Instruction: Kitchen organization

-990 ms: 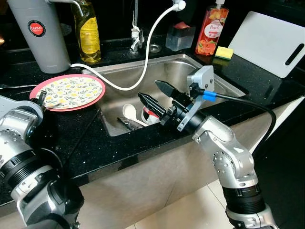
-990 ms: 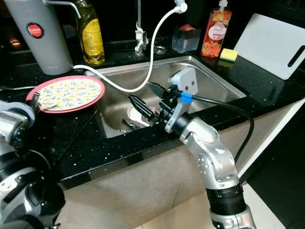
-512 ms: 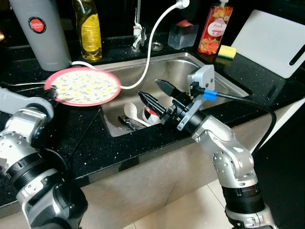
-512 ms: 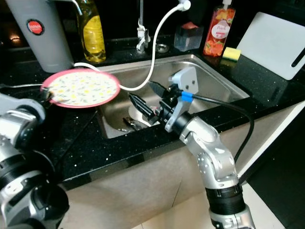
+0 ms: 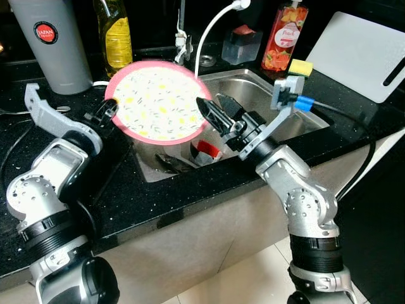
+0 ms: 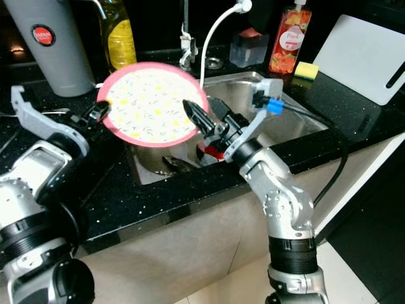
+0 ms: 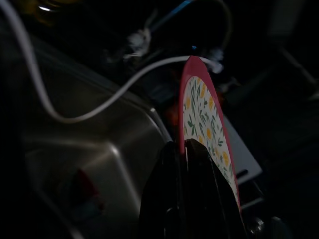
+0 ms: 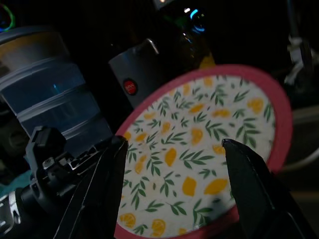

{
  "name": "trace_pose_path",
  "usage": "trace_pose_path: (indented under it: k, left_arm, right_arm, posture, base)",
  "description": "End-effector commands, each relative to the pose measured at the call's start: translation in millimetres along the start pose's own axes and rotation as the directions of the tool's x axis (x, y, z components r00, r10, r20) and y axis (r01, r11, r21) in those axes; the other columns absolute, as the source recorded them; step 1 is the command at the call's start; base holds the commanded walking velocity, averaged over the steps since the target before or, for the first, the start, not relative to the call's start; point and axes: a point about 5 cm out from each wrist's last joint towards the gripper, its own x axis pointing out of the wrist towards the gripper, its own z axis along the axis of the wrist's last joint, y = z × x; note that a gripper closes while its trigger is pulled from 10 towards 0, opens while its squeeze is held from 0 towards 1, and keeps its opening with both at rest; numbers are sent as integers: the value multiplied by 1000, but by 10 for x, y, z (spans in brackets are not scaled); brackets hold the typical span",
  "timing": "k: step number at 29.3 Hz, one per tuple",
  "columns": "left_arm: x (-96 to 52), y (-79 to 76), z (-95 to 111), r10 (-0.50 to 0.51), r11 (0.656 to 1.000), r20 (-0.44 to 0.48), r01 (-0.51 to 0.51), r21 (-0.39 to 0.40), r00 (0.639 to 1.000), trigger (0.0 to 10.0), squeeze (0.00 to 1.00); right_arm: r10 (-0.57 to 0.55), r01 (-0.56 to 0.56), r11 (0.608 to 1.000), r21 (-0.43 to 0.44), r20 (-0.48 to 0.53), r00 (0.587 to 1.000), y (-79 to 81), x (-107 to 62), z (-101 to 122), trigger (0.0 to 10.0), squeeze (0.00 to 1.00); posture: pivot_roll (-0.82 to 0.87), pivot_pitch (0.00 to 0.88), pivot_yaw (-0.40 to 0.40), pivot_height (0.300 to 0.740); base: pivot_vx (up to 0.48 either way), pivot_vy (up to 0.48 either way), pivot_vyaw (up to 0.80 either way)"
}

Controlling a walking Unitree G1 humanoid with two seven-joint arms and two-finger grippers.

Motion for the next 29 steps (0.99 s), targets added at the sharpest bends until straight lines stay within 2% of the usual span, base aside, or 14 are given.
trace_pose_path:
  k: [1, 7, 13, 18, 21, 28, 29]
  left_arm:
    - [-7, -65, 2, -59, 998, 12, 59, 3, 998, 10000, 0]
    - [-16, -106, -10, -104, 993, -3, 104, 48, 995, 10000, 0]
    - [-21, -149, -26, -120, 990, -5, 121, 67, 993, 10000, 0]
    - [-27, -204, -32, -147, 985, -6, 147, 94, 989, 10000, 0]
    - [-27, -255, -36, -165, 974, -10, 164, 154, 986, 10000, 0]
    - [-34, -300, -76, -182, 961, -17, 182, 206, 983, 10000, 0]
    - [-39, -315, -87, -182, 954, -19, 181, 240, 983, 10000, 0]
  right_arm:
    - [-25, 25, 999, 42, -10, 1000, -43, 13, 4, 10000, 0]
    - [-51, 51, 990, 131, -3, 999, -94, 22, 23, 10000, 0]
    - [-14, 8, 979, 204, 25, 1000, -65, 12, 85, 10000, 0]
    - [-52, 48, 983, 175, 17, 998, -110, 15, 96, 10000, 0]
    - [-94, 94, 991, 93, -10, 996, -148, 29, 89, 10000, 0]
    - [-130, 131, 989, 62, -23, 991, -176, 44, 79, 10000, 0]
    - [-150, 150, 988, 40, -25, 988, -190, 49, 78, 10000, 0]
  posture:
    - [-100, 144, -42, 740]
    - [-102, 146, -43, 740]
    - [-103, 148, -46, 740]
    - [-101, 147, -46, 740]
    - [-99, 148, -46, 740]
    - [-100, 148, -47, 740]
    - [-99, 148, -46, 740]
  base:
    - [0, 0, 0]
    - [0, 0, 0]
    - [0, 0, 0]
    - [0, 0, 0]
    - [0, 0, 0]
    - [0, 0, 0]
    - [0, 0, 0]
